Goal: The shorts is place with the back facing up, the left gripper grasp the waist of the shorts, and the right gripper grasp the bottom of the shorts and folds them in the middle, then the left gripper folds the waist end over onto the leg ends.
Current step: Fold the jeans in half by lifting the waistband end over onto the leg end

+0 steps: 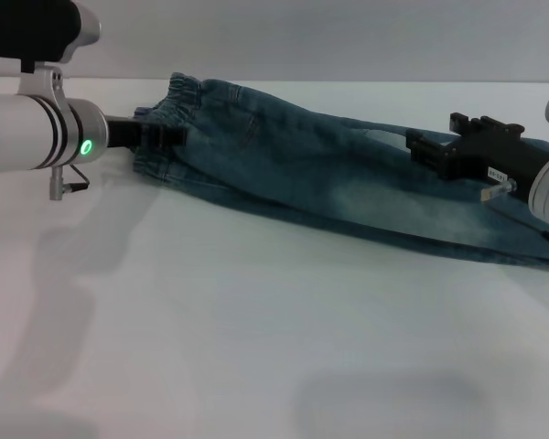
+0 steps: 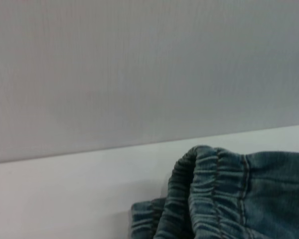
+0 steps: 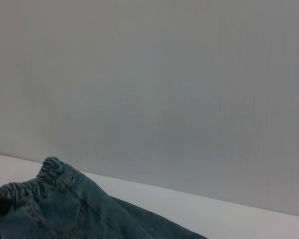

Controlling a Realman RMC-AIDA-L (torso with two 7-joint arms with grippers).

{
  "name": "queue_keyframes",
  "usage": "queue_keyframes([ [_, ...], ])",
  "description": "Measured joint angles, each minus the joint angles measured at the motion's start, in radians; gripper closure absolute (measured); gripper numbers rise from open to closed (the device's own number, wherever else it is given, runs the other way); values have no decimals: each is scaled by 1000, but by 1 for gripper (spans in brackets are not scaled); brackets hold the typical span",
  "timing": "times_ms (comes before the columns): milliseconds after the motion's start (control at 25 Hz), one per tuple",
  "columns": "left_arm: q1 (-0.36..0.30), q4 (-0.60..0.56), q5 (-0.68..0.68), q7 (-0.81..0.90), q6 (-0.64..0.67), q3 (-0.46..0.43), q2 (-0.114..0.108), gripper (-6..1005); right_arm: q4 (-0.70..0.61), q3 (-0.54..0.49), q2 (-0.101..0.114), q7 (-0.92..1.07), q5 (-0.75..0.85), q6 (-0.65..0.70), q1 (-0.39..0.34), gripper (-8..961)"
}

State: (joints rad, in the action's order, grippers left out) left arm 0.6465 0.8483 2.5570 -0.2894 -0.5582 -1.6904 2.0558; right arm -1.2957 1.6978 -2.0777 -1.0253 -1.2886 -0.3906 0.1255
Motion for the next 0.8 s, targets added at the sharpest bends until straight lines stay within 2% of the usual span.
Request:
queue_keyframes([
  [400, 50, -104, -19, -1, 31, -2, 0, 234, -3, 0, 1, 6, 0, -26, -4, 323],
  [680, 6, -80, -49, -4, 89, 7, 4, 243, -12, -9, -1, 10, 0, -49, -8, 322],
  [800, -19, -68, -68, -13, 113, 12, 5, 347, -13, -10, -1, 12, 0, -58, -9, 322],
])
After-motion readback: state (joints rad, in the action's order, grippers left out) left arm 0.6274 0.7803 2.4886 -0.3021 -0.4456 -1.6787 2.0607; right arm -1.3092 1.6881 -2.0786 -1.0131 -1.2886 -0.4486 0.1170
